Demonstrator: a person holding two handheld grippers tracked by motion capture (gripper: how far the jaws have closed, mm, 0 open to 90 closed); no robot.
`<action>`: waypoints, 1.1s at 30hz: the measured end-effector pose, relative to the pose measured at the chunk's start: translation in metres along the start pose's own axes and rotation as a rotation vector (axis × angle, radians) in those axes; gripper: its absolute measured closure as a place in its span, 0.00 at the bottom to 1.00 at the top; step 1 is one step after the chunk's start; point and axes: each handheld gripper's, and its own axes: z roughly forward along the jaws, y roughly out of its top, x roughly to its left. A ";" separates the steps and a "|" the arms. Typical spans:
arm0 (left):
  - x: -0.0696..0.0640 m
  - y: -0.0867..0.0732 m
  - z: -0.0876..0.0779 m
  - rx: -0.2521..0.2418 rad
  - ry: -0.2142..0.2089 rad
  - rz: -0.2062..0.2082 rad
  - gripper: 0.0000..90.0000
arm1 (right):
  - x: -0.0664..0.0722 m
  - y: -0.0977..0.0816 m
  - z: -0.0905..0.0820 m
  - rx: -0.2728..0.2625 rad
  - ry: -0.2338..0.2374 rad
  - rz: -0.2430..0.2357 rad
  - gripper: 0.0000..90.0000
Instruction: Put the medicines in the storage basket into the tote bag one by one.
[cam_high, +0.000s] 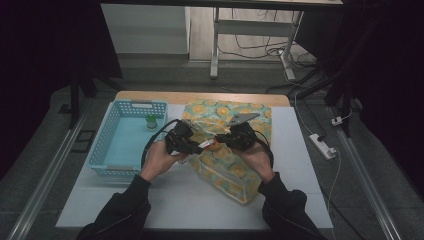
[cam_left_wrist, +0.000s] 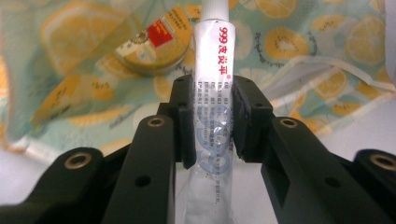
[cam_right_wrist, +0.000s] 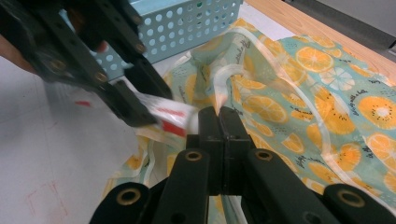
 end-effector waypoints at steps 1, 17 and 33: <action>0.001 0.003 0.003 0.002 -0.001 -0.001 0.80 | 0.000 0.000 0.000 -0.001 0.000 0.000 1.00; 0.017 0.040 0.032 -0.012 0.018 0.000 0.80 | -0.003 0.001 -0.004 -0.015 -0.004 0.005 1.00; 0.040 0.038 0.042 -0.099 0.037 -0.057 0.63 | -0.005 -0.002 -0.001 -0.002 -0.012 0.010 1.00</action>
